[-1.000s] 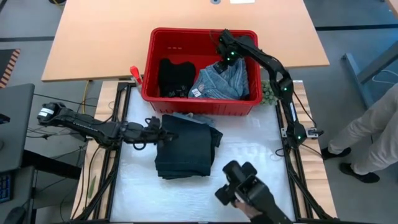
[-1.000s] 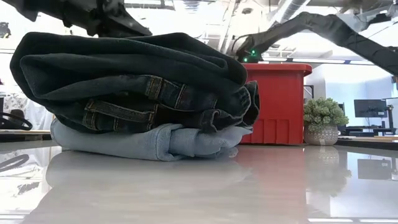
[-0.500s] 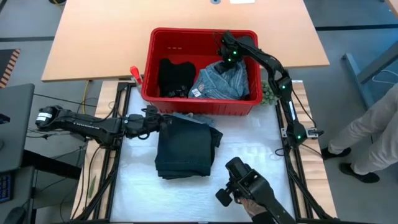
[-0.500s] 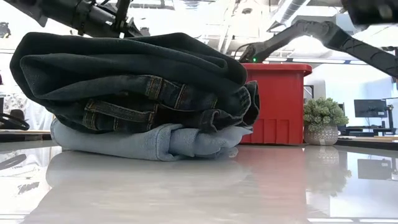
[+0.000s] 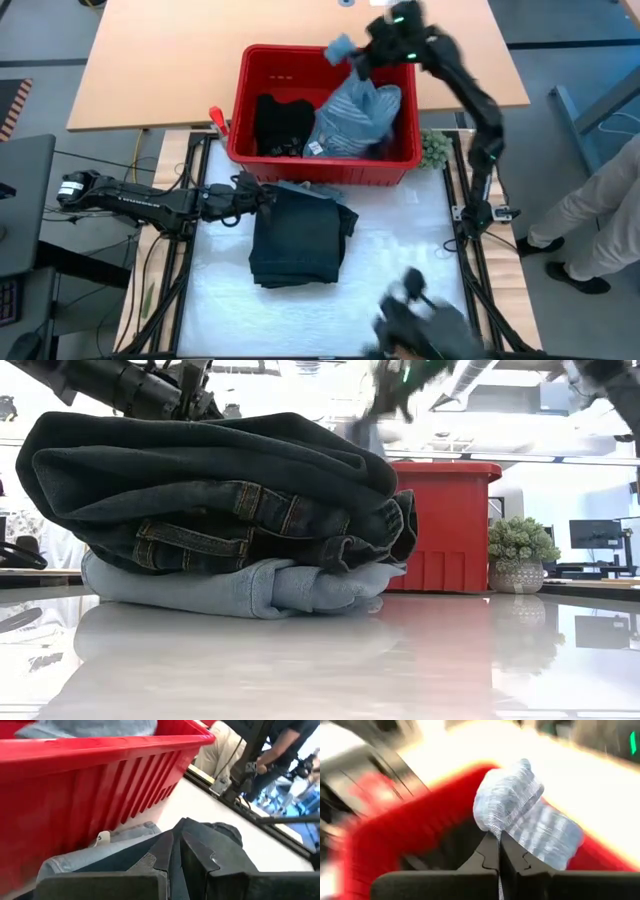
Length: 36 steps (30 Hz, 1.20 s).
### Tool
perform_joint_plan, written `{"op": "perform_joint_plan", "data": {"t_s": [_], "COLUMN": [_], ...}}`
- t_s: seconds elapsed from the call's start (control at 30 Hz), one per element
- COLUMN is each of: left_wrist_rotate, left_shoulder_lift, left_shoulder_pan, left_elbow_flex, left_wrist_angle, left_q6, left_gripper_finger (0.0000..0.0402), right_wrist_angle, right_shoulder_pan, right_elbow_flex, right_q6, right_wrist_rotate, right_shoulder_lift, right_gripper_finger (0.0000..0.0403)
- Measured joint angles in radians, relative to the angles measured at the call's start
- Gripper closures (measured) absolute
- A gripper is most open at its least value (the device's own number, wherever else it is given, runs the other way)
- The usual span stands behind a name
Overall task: Fold Laundry from Bin
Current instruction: Remove the blue and white patterned shirt from the red laundry bin
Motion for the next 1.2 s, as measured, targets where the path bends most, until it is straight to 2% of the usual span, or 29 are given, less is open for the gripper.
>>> {"op": "perform_joint_plan", "data": {"t_s": [0.17, 0.33, 0.43, 0.57, 0.7, 0.83, 0.93, 1.1, 1.2], "left_wrist_rotate": [0.003, 0.003, 0.003, 0.002, 0.002, 0.002, 0.002, 0.022, 0.065], "left_shoulder_lift": [0.0, 0.0, 0.0, 0.0, 0.0, 0.0, 0.0, 0.055, 0.14], "left_shoulder_pan": [0.0, 0.0, 0.0, 0.0, 0.0, 0.0, -0.001, -0.045, -0.109], "left_elbow_flex": [0.0, 0.0, 0.0, 0.0, 0.0, 0.0, 0.0, 0.001, 0.001], "left_wrist_angle": [-0.001, -0.004, 0.003, 0.022, 0.021, 0.04, 0.084, 0.182, 0.34], "left_q6": [0.082, 0.244, 0.324, 0.312, 0.235, 0.161, 0.036, -0.19, -0.236], "left_gripper_finger": [0.0381, 0.0381, 0.0381, 0.0381, 0.0381, 0.0381, 0.0381, 0.0381, 0.0381], "right_wrist_angle": [0.216, 0.442, 0.469, 0.449, 0.442, 0.449, 0.479, 0.594, 0.516], "right_shoulder_pan": [0.102, 0.221, 0.328, 0.496, 0.601, 0.622, 0.625, 0.62, 0.609], "right_elbow_flex": [0.003, 0.006, 0.005, 0.006, 0.003, 0.004, 0.004, 0.009, 0.004], "right_q6": [0.08, 0.211, 0.25, 0.231, 0.234, 0.23, 0.249, 0.487, 0.594], "right_wrist_rotate": [-0.031, -0.119, -0.165, -0.198, -0.206, -0.226, -0.238, -0.291, -0.412], "right_shoulder_lift": [-0.25, -0.494, -0.611, -0.719, -0.774, -0.82, -0.844, -0.805, -0.742], "right_gripper_finger": [0.0384, 0.0384, 0.0384, 0.0384, 0.0384, 0.0379, 0.0382, 0.0385, 0.0385]}}
